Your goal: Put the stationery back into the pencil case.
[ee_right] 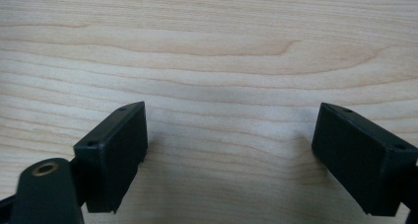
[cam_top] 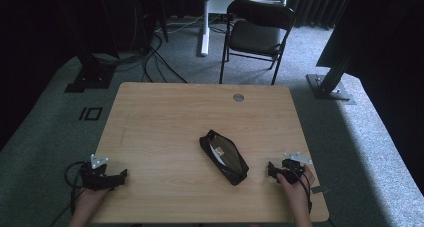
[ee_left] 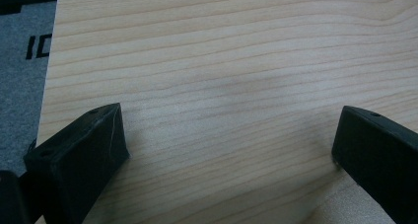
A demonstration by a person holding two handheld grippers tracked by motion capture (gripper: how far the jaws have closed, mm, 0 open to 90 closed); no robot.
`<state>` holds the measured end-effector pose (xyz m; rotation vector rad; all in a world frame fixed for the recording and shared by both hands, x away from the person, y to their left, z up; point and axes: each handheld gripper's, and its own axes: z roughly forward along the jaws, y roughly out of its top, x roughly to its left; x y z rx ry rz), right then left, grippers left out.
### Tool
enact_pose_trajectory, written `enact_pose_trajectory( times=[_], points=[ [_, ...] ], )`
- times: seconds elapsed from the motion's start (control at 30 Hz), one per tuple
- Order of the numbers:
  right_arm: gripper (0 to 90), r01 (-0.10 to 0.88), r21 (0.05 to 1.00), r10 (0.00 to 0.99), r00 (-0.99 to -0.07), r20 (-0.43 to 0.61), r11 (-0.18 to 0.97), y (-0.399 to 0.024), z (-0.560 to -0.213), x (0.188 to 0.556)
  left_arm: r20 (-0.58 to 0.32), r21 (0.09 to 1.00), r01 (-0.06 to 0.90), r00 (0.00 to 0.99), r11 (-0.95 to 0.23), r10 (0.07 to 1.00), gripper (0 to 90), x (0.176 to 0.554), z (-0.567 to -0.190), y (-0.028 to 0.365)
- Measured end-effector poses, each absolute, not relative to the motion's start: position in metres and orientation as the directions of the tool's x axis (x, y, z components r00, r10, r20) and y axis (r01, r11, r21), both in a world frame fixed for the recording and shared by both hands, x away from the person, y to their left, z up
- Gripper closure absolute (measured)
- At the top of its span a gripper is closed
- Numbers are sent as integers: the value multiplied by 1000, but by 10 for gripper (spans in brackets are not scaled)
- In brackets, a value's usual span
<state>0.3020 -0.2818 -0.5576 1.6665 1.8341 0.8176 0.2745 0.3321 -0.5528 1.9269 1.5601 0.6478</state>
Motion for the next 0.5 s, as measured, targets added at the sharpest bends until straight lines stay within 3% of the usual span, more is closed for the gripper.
enact_pose_trajectory(
  times=[0.5],
  points=[
    [135,677,734,996,-88,17,47,-282,-558,302,16,694,703,202,-156,979,4,275,-553,332]
  ],
)
